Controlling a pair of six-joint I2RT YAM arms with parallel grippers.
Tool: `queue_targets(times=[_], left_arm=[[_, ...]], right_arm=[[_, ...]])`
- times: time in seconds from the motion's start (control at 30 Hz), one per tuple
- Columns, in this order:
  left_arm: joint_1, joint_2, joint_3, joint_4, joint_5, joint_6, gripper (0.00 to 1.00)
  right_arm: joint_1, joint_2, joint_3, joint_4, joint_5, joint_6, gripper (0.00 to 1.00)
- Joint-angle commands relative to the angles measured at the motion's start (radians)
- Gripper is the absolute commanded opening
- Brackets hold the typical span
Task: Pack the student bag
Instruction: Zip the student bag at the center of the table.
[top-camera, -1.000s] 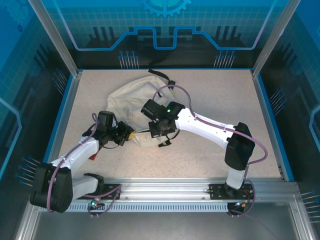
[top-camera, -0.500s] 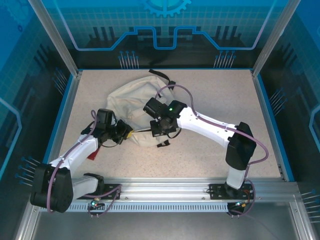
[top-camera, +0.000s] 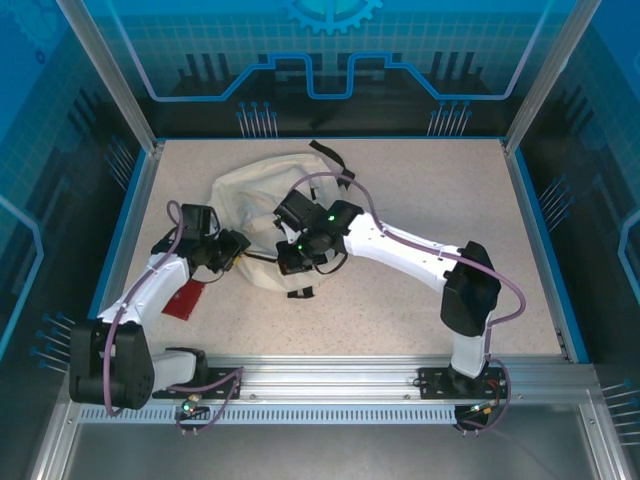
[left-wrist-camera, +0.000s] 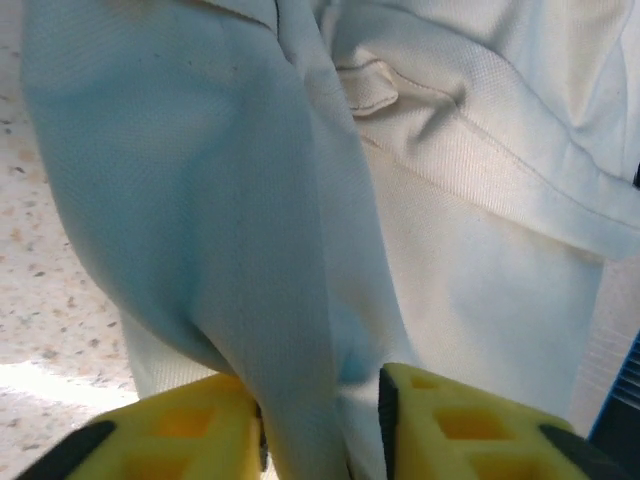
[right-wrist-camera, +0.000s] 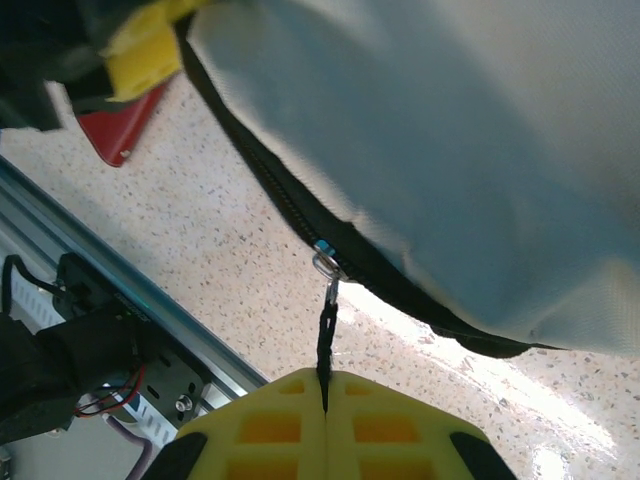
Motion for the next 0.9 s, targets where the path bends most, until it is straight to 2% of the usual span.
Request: queue_targets(times=[0.0, 0.13, 0.23, 0.37, 0.63, 0.8, 0.87], left_arm=[[0.015, -0.092, -0.024, -0.051, -0.005, -0.006, 0.53], [0.011, -0.187, -0.081, -0.076, 0.091, -0.083, 0.64], [-0.006, -0.251, -0.13, -0.073, 0.155, -0.147, 0.66], [-0.056, -0.34, -0.175, -0.065, 0.178, -0.219, 0.66], [-0.176, -0.4, -0.246, 0.007, 0.171, -0.302, 0.58], [-0.189, -0.387, -0.265, 0.063, 0.167, -0.319, 0.56], [-0.189, -0.376, -0.273, 0.087, 0.168, -0.32, 0.5]], right_arm=[[0.009, 0.012, -0.017, -0.027, 0.007, 0.041, 0.0], [0.01, 0.003, -0.057, -0.012, 0.01, 0.052, 0.0], [0.01, -0.001, -0.081, 0.005, 0.003, 0.06, 0.0], [0.01, -0.013, -0.115, 0.043, -0.012, 0.064, 0.0], [0.01, 0.003, -0.129, 0.069, -0.029, 0.043, 0.0], [0.01, -0.015, -0.156, 0.097, -0.049, 0.043, 0.0], [0.009, -0.035, -0.178, 0.118, -0.056, 0.051, 0.0]])
